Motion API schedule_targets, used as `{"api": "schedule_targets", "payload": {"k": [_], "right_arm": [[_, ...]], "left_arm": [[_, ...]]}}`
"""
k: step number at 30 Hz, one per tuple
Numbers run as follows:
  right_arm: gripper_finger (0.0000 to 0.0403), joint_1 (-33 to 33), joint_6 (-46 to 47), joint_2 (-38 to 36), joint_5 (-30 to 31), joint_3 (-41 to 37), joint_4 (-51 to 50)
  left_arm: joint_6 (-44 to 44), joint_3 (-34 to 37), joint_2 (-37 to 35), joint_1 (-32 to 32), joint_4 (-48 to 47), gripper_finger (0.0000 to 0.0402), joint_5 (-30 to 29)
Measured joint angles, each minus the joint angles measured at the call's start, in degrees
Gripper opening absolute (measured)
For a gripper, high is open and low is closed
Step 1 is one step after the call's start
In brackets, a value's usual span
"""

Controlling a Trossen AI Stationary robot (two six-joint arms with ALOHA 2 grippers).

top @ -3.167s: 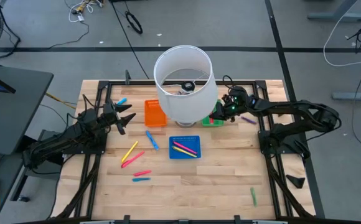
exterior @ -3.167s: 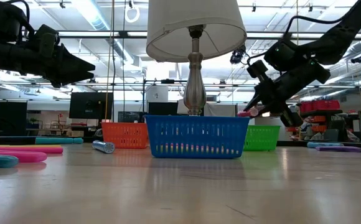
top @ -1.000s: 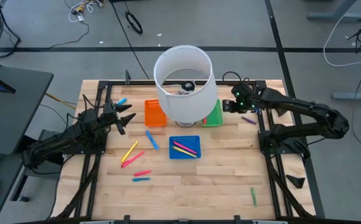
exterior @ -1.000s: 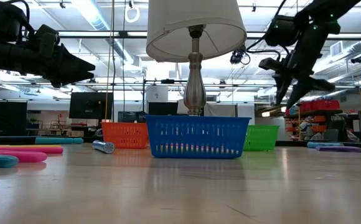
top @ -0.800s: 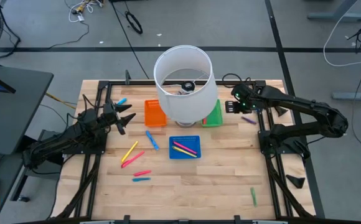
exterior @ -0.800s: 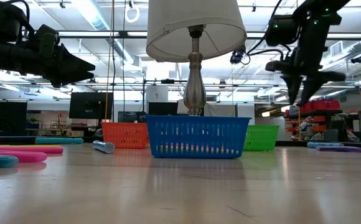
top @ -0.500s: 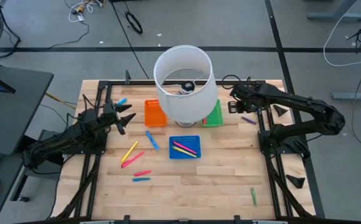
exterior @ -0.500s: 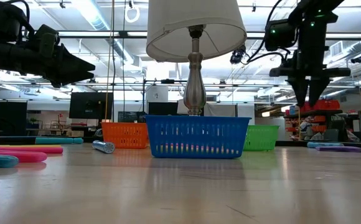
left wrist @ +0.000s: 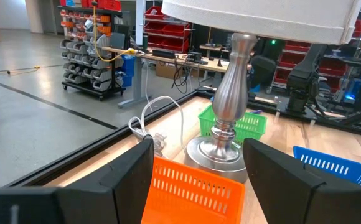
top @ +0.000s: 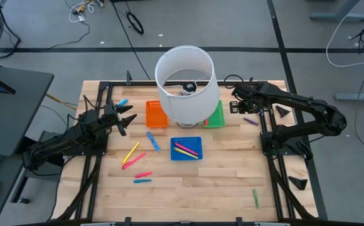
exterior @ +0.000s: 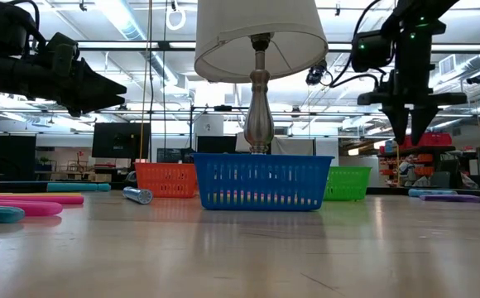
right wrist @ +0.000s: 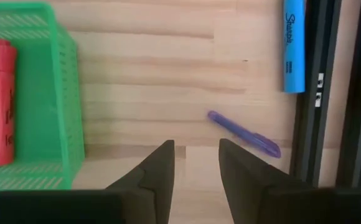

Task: Pick & Place Markers
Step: Put the top right blue large highlighter pen into the green bin

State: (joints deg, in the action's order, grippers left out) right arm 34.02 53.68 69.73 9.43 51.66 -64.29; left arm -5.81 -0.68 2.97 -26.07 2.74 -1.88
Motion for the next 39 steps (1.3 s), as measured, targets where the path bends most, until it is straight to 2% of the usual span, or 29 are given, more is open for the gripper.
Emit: {"api": "schedule_targets", "payload": {"k": [9,18,27,32,36,39], "right_arm": [[0.0126,6.2,0.3,2.1,-0.3,2.2,-1.3],[0.0126,14.3,-6.0,9.5,-0.5,8.8,-1.4],[0.0126,22.6,-5.0,17.1,-1.4,12.8,-1.1],[0.0126,23.9,-1.1,20.2,-2.9,15.7,-0.8],[0.0126,24.2,-1.4,22.1,-7.3,18.6,3.2],[0.0126,24.6,-4.6,23.6,-6.9,21.3,5.8]], "left_arm": [[0.0,0.0,0.0,0.0,0.0,0.0252,0.0],[0.0,0.0,0.0,0.0,0.0,0.0252,0.0],[0.0,0.0,0.0,0.0,0.0,0.0252,0.0],[0.0,0.0,0.0,0.0,0.0,0.0252,0.0],[0.0,0.0,0.0,0.0,0.0,0.0252,0.0],[0.0,0.0,0.0,0.0,0.0,0.0252,0.0]]}}
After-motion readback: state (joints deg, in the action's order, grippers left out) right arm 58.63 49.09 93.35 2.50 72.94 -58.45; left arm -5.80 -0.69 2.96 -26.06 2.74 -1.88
